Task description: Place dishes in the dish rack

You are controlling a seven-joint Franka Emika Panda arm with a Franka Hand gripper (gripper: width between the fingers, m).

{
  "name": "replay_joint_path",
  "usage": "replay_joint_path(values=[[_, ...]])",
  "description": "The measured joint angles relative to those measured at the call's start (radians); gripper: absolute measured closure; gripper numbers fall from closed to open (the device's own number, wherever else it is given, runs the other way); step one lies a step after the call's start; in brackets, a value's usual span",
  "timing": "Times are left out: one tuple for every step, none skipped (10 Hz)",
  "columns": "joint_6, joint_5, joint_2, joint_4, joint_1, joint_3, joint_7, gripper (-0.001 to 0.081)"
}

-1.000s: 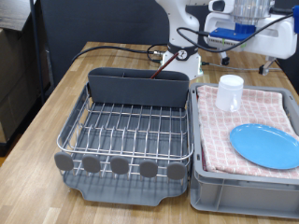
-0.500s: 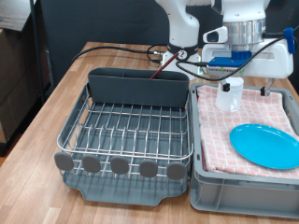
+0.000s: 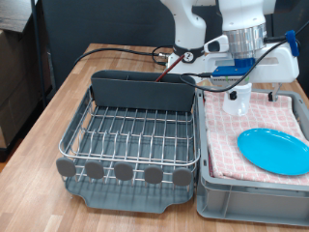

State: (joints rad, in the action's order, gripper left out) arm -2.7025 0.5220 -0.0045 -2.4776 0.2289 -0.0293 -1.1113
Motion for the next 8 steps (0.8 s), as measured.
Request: replay_joint_path(values=[[-0.016,0.053,0.017,-0.002,0.000,-0.006,0.054,0.0003],[-0.033,0.096,0.036,-0.003,0.000,-0.014,0.093,0.0003],[-0.053,0.136,0.055,-0.004,0.000,-0.025,0.124,0.0003],[-0.075,0.173,0.074,-0.005,0.000,-0.036,0.150,0.0003],[-0.099,0.193,0.092,-0.006,0.000,-0.047,0.162,0.0003],[-0.116,0.196,0.108,-0.007,0.000,-0.055,0.162,0.0003],[-0.126,0.180,0.121,-0.011,0.001,-0.056,0.139,0.0003],[-0.134,0.182,0.132,-0.013,0.002,-0.061,0.133,0.0003]])
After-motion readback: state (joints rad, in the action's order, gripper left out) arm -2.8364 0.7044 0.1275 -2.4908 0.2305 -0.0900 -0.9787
